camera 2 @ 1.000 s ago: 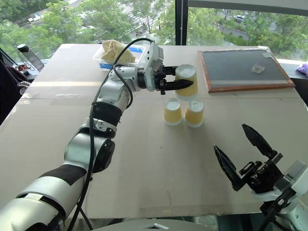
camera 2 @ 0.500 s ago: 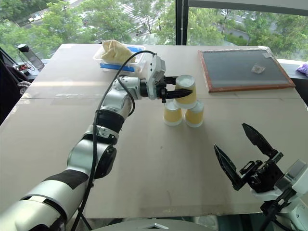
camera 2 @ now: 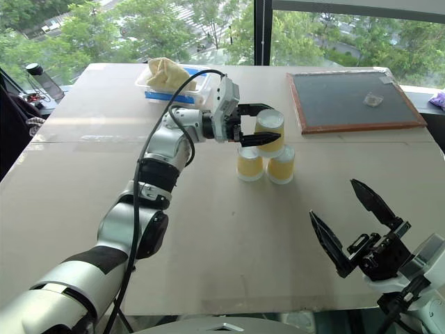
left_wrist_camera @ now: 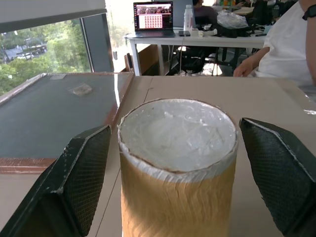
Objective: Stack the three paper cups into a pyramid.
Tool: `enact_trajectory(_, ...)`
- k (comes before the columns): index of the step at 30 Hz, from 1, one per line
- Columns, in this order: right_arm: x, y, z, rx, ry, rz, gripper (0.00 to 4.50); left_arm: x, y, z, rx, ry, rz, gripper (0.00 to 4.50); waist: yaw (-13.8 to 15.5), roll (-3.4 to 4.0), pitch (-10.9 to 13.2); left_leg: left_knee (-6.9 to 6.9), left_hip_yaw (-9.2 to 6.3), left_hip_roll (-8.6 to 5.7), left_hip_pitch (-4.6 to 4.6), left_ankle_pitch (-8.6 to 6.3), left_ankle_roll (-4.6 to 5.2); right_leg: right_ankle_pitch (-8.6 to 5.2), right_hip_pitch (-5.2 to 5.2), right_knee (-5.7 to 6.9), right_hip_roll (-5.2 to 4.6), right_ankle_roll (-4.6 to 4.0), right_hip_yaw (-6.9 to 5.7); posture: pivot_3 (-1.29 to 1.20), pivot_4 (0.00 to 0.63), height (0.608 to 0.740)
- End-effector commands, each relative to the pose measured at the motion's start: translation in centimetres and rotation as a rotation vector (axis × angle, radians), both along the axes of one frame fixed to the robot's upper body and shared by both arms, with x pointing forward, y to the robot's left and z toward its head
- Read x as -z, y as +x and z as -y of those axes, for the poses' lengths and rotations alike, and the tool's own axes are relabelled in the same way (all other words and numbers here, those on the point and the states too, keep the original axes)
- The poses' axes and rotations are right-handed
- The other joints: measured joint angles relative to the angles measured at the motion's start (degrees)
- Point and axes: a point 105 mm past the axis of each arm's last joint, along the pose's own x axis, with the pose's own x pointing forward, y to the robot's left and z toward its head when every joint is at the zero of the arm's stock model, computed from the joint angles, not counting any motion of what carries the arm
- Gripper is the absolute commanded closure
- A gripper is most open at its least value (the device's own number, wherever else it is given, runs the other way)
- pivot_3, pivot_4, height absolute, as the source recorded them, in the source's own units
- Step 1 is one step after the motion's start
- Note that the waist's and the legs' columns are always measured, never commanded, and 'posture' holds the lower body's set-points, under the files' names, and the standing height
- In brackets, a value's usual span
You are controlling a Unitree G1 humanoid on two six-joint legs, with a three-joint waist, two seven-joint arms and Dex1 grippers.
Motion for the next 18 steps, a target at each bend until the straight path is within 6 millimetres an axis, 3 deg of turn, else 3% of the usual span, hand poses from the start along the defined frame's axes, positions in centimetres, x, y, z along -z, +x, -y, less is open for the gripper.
enact_trajectory(1, -0.6, -0.3, -0.1, -0.011, -0.003, 0.036, 0.00, -2.6, -1.0, -0.3, 0.030, -0.059, 0.085, 0.12, 0.00, 0.00, 0.00, 0.00, 0.00, 0.00, 0.00, 0.00, 0.00, 0.00, 0.00, 0.00, 0.00, 0.00, 0.00, 0.00, 0.150, 0.740)
enact_trajectory(3, -0.6, -0.3, -0.1, -0.013, -0.003, 0.036, 0.00, -3.4, -1.2, -0.5, 0.025, -0.078, 0.109, 0.12, -0.01, 0.00, 0.00, 0.00, 0.00, 0.00, 0.00, 0.00, 0.00, 0.00, 0.00, 0.00, 0.00, 0.00, 0.00, 0.00, 0.150, 0.740)
enact_trajectory(7, -0.6, -0.3, -0.3, -0.035, -0.005, 0.028, 0.00, -7.4, -2.2, -1.7, 0.022, -0.197, 0.184, 0.12, -0.02, 0.01, 0.00, 0.01, 0.00, 0.01, 0.01, 0.00, 0.00, 0.00, 0.00, 0.01, 0.00, 0.00, 0.01, 0.00, 0.150, 0.740)
enact_trajectory(9, -0.6, -0.2, -0.4, -0.055, -0.003, 0.024, 0.00, -8.1, -2.7, -2.8, 0.000, -0.218, 0.187, 0.12, -0.05, 0.01, 0.00, 0.01, 0.00, 0.02, 0.01, 0.00, 0.00, 0.00, 0.00, 0.01, 0.00, 0.00, 0.01, 0.00, 0.150, 0.740)
enact_trajectory(13, -0.2, -0.2, -0.2, -0.086, -0.017, 0.009, 0.00, -6.2, -4.6, -6.0, -0.092, -0.198, 0.131, 0.12, -0.50, 0.23, -0.13, -0.07, -0.02, 0.09, 0.26, 0.00, 0.00, 0.00, 0.02, 0.09, 0.00, -0.01, 0.23, 0.00, 0.150, 0.740)
enact_trajectory(18, 0.8, 0.0, 1.0, -0.081, -0.013, -0.035, 0.00, -0.3, -6.9, -11.5, -0.392, -0.159, -0.024, 0.12, -0.20, 0.23, -0.11, -0.11, 0.03, 0.28, 0.36, 0.00, 0.00, 0.00, 0.02, 0.15, -0.02, -0.01, 0.41, 0.00, 0.150, 0.740)
